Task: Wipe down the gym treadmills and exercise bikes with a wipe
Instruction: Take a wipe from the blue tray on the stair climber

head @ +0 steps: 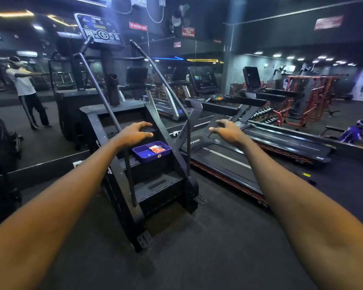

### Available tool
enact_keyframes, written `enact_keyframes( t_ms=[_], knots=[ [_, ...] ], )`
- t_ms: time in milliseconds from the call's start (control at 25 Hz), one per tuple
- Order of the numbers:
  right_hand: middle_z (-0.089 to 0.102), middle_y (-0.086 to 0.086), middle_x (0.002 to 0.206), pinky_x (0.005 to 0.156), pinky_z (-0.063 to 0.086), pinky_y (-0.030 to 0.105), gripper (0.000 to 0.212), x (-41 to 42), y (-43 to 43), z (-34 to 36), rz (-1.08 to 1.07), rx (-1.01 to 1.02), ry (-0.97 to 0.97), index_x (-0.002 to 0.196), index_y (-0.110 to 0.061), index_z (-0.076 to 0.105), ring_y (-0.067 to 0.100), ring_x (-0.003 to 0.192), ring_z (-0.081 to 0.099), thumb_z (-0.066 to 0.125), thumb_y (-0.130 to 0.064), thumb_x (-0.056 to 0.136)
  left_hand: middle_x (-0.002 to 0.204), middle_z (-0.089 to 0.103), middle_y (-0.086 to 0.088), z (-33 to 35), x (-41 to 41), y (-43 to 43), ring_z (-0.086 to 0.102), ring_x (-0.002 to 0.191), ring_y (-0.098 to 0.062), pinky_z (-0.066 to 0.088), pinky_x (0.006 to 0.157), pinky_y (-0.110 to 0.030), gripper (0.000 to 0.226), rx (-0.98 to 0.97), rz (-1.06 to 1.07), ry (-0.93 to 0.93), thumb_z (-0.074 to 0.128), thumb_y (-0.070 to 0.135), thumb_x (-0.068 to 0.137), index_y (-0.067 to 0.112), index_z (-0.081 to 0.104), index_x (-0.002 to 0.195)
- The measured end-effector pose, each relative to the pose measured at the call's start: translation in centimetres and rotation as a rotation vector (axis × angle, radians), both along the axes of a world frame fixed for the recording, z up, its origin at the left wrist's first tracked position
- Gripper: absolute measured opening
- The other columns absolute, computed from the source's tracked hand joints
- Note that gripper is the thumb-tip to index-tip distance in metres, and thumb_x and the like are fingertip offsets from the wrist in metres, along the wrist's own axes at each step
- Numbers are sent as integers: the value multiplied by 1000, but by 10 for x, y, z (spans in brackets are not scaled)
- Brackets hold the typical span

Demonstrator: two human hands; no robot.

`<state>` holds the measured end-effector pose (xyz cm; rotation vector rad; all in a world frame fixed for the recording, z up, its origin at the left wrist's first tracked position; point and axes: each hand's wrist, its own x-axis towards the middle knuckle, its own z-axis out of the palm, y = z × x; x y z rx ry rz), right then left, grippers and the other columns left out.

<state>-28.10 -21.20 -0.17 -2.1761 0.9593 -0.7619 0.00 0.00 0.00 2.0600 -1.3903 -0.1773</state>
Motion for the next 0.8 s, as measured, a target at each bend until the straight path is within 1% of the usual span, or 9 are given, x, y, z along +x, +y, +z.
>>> enact_keyframes(
  t_ms=[80, 240, 360, 520, 640, 720, 800],
  knots=[
    [56, 3, 138, 106, 39, 34, 64, 16, -15, -2, 8, 17, -10, 140, -14, 50, 19, 125, 52, 68, -42, 85, 140, 54, -3, -4, 11, -14, 50, 126, -21, 38, 110, -43, 49, 22, 20, -2, 62, 37, 93, 29, 50, 140],
    [52, 5, 144, 110, 39, 38, 70, 60, -76, -11, 50, 12, 34, 143, -15, 47, 21, 129, 50, 67, -45, 84, 138, 54, -2, -18, 42, -64, 51, 125, -21, 38, 109, -40, 49, 50, 87, 8, 63, 37, 92, 29, 50, 139],
    [50, 4, 145, 109, 38, 34, 69, 86, -129, -12, 85, -10, 25, 143, -16, 47, 20, 131, 49, 67, -44, 84, 141, 53, -3, -20, 67, -106, 50, 128, -21, 37, 112, -44, 51, 53, 118, 8, 64, 38, 91, 29, 50, 139],
    [52, 4, 143, 103, 38, 30, 62, 122, -198, -19, 112, 3, 40, 140, -15, 50, 19, 129, 49, 68, -40, 85, 141, 53, -4, -21, 99, -161, 50, 129, -23, 37, 112, -43, 51, 63, 205, -6, 64, 36, 92, 26, 50, 140],
    [57, 5, 136, 93, 38, 24, 55, 153, -235, -26, 145, 41, 28, 136, -14, 53, 15, 119, 53, 69, -32, 87, 144, 51, -4, -26, 122, -196, 48, 131, -22, 36, 113, -42, 53, 83, 236, 4, 64, 37, 91, 27, 48, 141],
    [56, 6, 138, 94, 37, 23, 59, 180, -262, -35, 167, 54, 46, 139, -12, 51, 18, 123, 53, 69, -32, 87, 145, 50, -4, -32, 142, -223, 47, 132, -22, 35, 114, -41, 53, 101, 254, 17, 64, 37, 92, 26, 48, 142],
    [55, 6, 138, 99, 39, 25, 63, 211, -288, -42, 191, 60, 74, 141, -13, 49, 20, 126, 52, 69, -34, 85, 144, 51, -4, -38, 165, -251, 47, 132, -22, 35, 113, -38, 53, 120, 274, 19, 64, 36, 92, 26, 48, 142]
  ],
)
